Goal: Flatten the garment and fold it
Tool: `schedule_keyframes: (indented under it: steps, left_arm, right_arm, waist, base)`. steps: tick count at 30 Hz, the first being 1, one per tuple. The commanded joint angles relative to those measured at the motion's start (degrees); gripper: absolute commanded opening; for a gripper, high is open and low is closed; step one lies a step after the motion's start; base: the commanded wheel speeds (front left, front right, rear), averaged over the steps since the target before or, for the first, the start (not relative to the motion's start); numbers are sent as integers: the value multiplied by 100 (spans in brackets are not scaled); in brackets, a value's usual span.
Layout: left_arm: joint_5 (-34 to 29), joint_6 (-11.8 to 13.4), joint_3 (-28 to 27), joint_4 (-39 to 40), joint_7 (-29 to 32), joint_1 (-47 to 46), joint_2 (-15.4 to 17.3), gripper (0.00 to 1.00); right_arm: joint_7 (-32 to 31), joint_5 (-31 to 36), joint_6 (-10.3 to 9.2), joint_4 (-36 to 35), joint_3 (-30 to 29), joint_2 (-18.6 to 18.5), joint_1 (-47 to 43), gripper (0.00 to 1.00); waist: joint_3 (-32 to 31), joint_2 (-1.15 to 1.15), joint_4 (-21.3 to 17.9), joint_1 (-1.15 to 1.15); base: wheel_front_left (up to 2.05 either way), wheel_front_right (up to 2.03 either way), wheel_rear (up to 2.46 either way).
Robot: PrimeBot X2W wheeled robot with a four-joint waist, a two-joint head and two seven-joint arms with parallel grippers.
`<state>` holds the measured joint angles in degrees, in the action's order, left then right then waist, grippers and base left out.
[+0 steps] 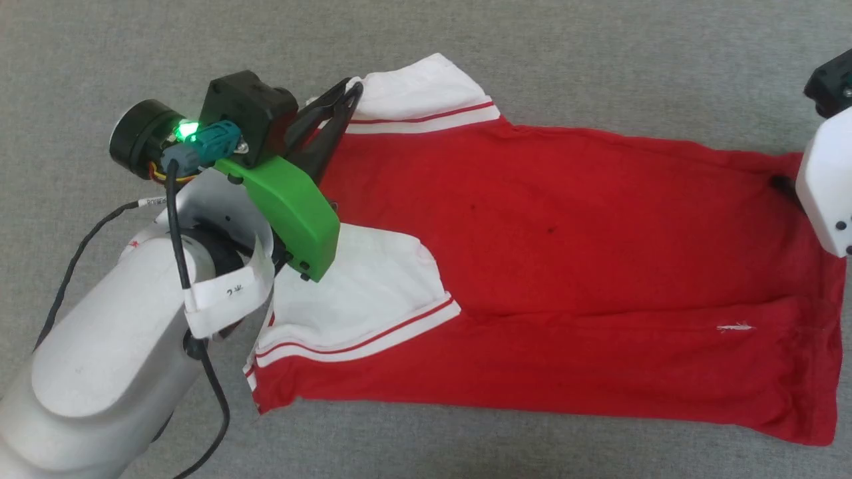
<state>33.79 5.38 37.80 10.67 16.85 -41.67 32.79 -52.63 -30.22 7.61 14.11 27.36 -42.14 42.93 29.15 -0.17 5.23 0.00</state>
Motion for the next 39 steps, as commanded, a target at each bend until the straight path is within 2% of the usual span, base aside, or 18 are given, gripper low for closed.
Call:
schedule_keyframes:
  steps: [1, 10, 15, 24, 32, 39]
  left_arm:
    - [-29, 29, -5, -34, -69, 91, -22, 0]
    - [67, 150, -172, -314, -421, 281, -33, 0]
    - [211, 266, -314, -370, -609, 575, 21, 0]
    - [554, 541, -467, -166, -789, 1446, 154, 0]
    - [880, 834, -492, 122, -667, 2460, 441, 0]
    - [1125, 688, -126, -97, -231, 3084, 665, 0]
  right_arm:
    - [43, -49, -12, 330, 299, 150, -255, 0]
    - [1033, -393, -12, 467, 116, 288, -195, 0]
    - [1426, -454, -12, 359, -49, 224, -374, 0]
    - [2032, -337, -12, -73, -803, 354, -1478, 0]
    - [2078, -79, -12, -668, -1438, 659, -2851, 0]
    - [1669, 74, -12, -943, -1456, 649, -3709, 0]
  waist:
    - [10, 17, 21, 0]
    - [-437, 17, -145, 0]
    - [-846, 17, -239, 0]
    - [-1578, 17, -261, 0]
    - [-1867, 17, -206, 0]
    - [-1859, 17, -153, 0]
  base:
    - [0, 0, 0]
    - [0, 0, 0]
    - [0, 0, 0]
    - [0, 0, 0]
    - [0, 0, 0]
    - [0, 0, 0]
